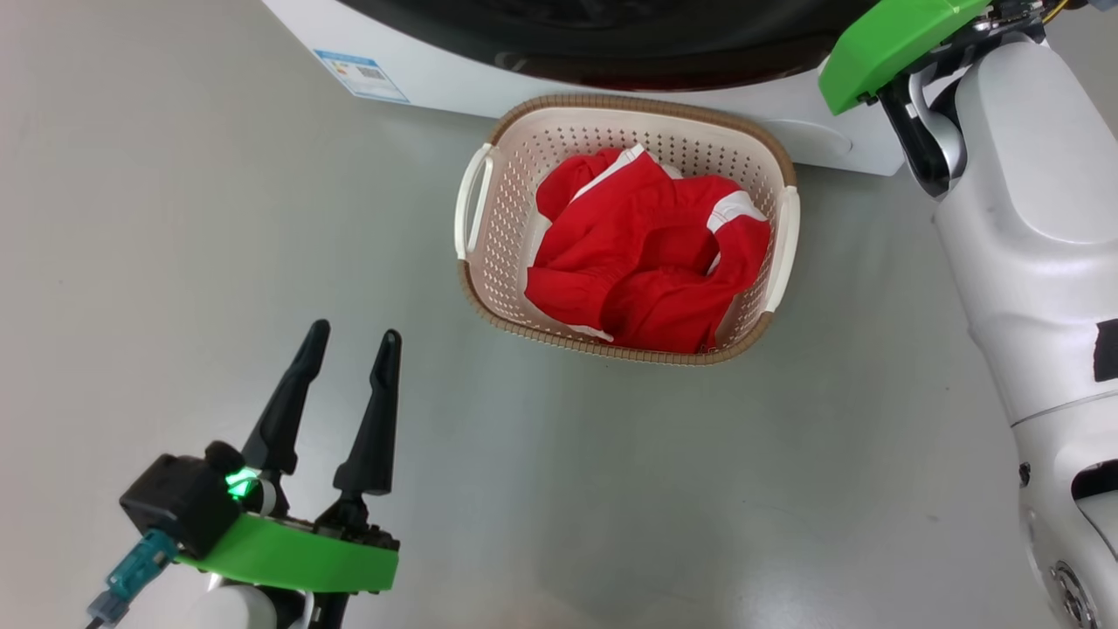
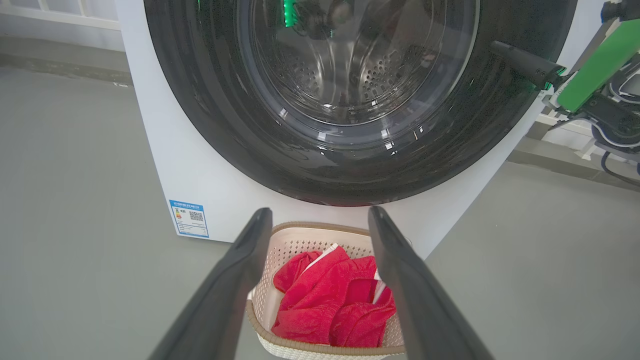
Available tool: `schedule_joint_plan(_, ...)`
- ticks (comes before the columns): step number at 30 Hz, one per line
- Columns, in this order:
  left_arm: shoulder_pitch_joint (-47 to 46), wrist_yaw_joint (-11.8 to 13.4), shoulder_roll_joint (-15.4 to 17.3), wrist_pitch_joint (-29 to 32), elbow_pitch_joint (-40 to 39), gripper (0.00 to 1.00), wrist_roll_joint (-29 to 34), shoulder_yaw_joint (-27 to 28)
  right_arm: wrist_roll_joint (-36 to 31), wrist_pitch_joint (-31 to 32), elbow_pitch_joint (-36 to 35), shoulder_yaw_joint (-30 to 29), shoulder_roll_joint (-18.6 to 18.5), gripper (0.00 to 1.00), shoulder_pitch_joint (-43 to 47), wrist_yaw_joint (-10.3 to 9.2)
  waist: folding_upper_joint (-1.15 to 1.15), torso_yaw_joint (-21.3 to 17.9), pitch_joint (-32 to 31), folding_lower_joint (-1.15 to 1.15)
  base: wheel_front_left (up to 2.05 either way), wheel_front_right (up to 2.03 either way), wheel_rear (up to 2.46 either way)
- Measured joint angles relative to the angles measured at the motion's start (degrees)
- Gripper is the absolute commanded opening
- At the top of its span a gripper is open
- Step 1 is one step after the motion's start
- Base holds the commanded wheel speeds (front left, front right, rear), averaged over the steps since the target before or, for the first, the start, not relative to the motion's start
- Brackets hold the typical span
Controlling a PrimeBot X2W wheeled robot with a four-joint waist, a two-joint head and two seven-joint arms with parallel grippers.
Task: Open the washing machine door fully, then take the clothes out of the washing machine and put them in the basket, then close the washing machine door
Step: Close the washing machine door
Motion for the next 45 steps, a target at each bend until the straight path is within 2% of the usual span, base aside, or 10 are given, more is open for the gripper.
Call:
schedule_joint_plan(8, 0.0, 0.0, 0.4, 0.0, 0.4, 1.00, 0.0, 0.0, -0.7, 0.0, -1.6, -1.6, 1.1, 0.00, 1.3, 0.04, 0.00, -1.2, -1.2, 0.00, 0.00, 0.00, 0.00)
schedule_joint_plan(9, 0.0, 0.0, 0.4, 0.0, 0.4, 1.00, 0.0, 0.0, -0.7, 0.0, -2.1, -1.6, 1.1, 0.27, 1.8, 0.03, 0.00, -1.5, -1.4, 0.00, 0.00, 0.00, 0.00)
schedule_joint_plan(10, 0.0, 0.0, 0.4, 0.0, 0.4, 1.00, 0.0, 0.1, -0.6, 0.0, -2.7, -1.6, 1.0, 0.48, 2.5, -0.04, 0.00, -1.8, -1.7, 0.00, 0.00, 0.00, 0.00)
schedule_joint_plan(11, 0.0, 0.0, 0.4, 0.0, 0.5, 1.00, 0.0, 0.2, -0.4, 0.0, -3.4, -1.6, 0.9, 0.94, 3.1, -0.08, 0.00, -2.1, -2.0, 0.00, 0.00, 0.00, 0.00)
schedule_joint_plan(12, 0.0, 0.0, 0.5, 0.0, 0.5, 1.00, 0.0, 0.2, 0.0, 0.0, -4.2, -1.6, 0.8, 1.00, 4.0, -0.35, 0.00, -2.5, -2.3, 0.00, 0.00, 0.00, 0.00)
schedule_joint_plan(18, 0.0, 0.0, 0.8, 0.0, 0.2, 1.00, -0.5, 0.4, 0.6, 0.0, -11.7, -1.7, 0.0, 1.00, 12.3, -1.32, 0.00, -5.0, -4.9, 0.00, 0.00, 0.00, 0.00)
schedule_joint_plan(29, 3.5, 0.0, 1.9, 0.0, 0.0, 1.00, -1.6, 1.7, 3.5, 0.0, -24.7, -3.5, 0.1, 1.00, 31.5, -1.33, 0.00, -11.4, -11.3, 0.00, 0.00, 0.00, 0.00)
schedule_joint_plan(37, 7.4, 0.0, 1.5, 0.0, -0.4, 1.00, -2.0, 5.7, 5.6, 0.0, -29.0, -4.9, 0.3, 1.00, 40.0, -1.45, 0.00, -15.2, -16.2, 0.00, 0.00, 0.00, 0.00)
schedule_joint_plan(45, 10.9, 0.0, 0.8, 0.0, -0.9, 1.00, 0.8, 8.4, 5.8, 0.0, -32.8, -4.9, 0.5, 1.00, 47.2, -1.45, 0.00, -18.8, -21.5, 0.00, 0.00, 0.00, 0.00)
